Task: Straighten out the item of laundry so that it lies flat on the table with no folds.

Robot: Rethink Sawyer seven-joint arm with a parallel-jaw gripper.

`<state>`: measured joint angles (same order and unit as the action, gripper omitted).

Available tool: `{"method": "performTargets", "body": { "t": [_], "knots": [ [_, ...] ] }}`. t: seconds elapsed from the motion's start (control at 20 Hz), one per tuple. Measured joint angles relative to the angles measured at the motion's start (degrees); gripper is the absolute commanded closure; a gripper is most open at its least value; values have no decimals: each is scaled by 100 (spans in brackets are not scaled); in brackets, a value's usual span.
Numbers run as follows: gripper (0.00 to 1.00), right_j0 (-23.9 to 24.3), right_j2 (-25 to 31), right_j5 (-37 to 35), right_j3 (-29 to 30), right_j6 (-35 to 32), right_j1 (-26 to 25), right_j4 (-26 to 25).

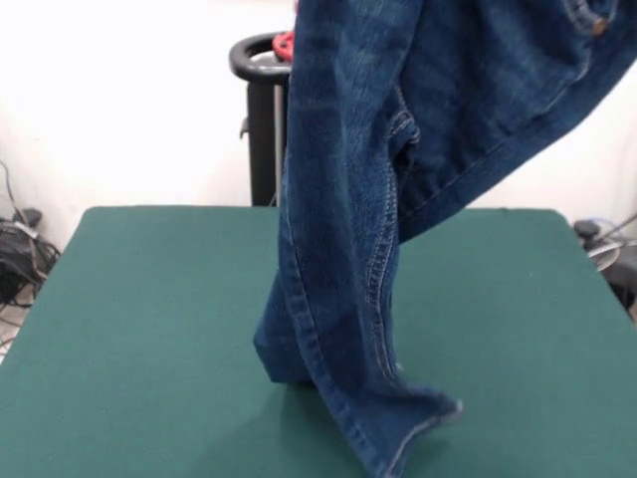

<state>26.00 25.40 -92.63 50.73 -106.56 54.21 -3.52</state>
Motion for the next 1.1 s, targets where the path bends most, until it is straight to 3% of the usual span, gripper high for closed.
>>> {"method": "performTargets", "body": {
  "t": [0.5, 0.85, 1.1],
  "knots": [
    [100, -370, 2, -811, -1553, -184, -568, -319],
    [100, -410, -62, -814, -1731, -293, -594, -336],
    [100, -411, -262, -708, -1306, -293, -326, -158]
  ]
}}
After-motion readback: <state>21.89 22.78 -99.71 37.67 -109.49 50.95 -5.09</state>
